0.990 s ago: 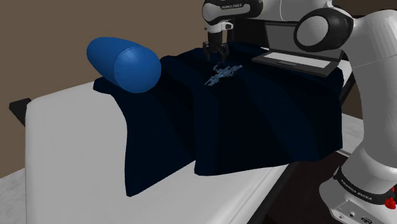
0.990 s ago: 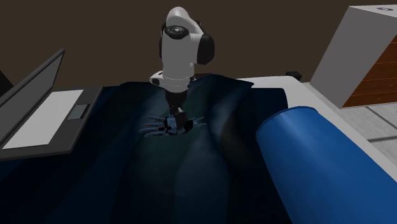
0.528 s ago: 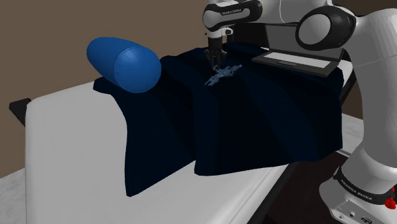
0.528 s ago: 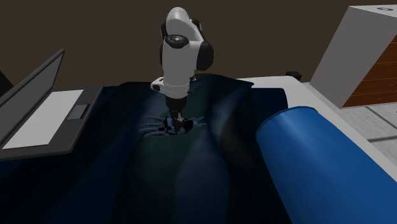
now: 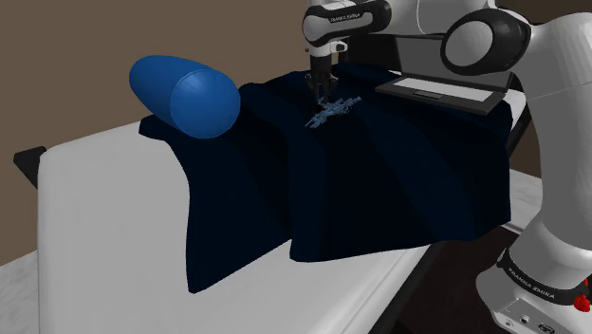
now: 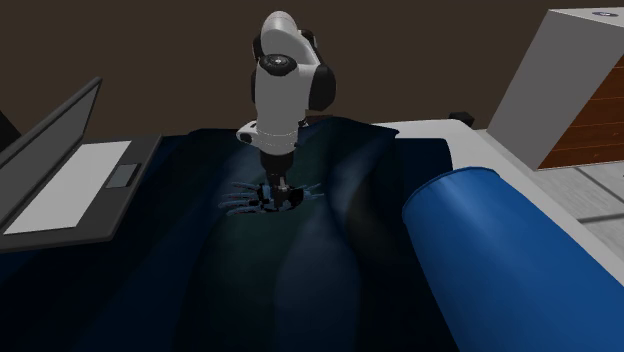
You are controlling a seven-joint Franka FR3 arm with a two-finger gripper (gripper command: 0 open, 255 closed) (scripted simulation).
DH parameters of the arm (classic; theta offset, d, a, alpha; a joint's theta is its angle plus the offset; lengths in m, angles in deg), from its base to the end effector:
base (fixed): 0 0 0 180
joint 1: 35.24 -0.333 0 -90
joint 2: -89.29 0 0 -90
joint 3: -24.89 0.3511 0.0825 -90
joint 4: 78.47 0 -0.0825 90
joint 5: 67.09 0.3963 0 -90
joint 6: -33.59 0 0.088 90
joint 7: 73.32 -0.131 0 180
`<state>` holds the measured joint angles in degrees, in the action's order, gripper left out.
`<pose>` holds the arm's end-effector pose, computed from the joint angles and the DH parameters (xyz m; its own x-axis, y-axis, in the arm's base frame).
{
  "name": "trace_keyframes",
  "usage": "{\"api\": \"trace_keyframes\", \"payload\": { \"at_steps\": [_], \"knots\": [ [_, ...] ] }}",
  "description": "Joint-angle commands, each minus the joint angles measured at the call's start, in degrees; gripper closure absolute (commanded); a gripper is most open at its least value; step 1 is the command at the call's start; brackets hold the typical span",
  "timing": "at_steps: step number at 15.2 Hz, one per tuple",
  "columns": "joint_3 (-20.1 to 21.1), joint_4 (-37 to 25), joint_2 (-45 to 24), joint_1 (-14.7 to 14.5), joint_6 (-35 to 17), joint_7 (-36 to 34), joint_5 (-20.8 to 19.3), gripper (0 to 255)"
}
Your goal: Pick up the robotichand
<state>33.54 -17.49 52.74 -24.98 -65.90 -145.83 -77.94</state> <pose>0.7678 -0.0784 0.4716 0.2682 -0.9576 0.1053 -0.9627 -0.2705 -0.0081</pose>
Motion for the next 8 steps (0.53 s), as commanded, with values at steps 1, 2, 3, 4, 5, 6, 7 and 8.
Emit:
{"api": "trace_keyframes", "payload": {
  "at_steps": [1, 2, 3, 4, 5, 6, 7, 8],
  "knots": [
    [0.0, -0.8, -0.1, -0.1, 0.8, 0.1, 0.0, 255],
    [0.0, -1.9, -0.3, -0.2, 1.7, 0.2, 0.0, 255],
    [0.0, -3.0, -0.5, -0.3, 2.6, 0.3, 0.0, 255],
    [0.0, -4.2, -0.7, -0.4, 3.6, 0.4, 0.0, 255],
    [0.0, -5.5, -1.0, -0.5, 4.5, 0.5, 0.0, 255],
    [-0.1, -6.8, -1.4, -0.6, 5.5, 0.6, 0.0, 255],
    [-0.1, -8.2, -1.7, -0.7, 6.5, 0.7, 0.0, 255],
    [-0.1, -9.7, -2.2, -0.8, 7.6, 0.9, -0.1, 255]
  ]
}}
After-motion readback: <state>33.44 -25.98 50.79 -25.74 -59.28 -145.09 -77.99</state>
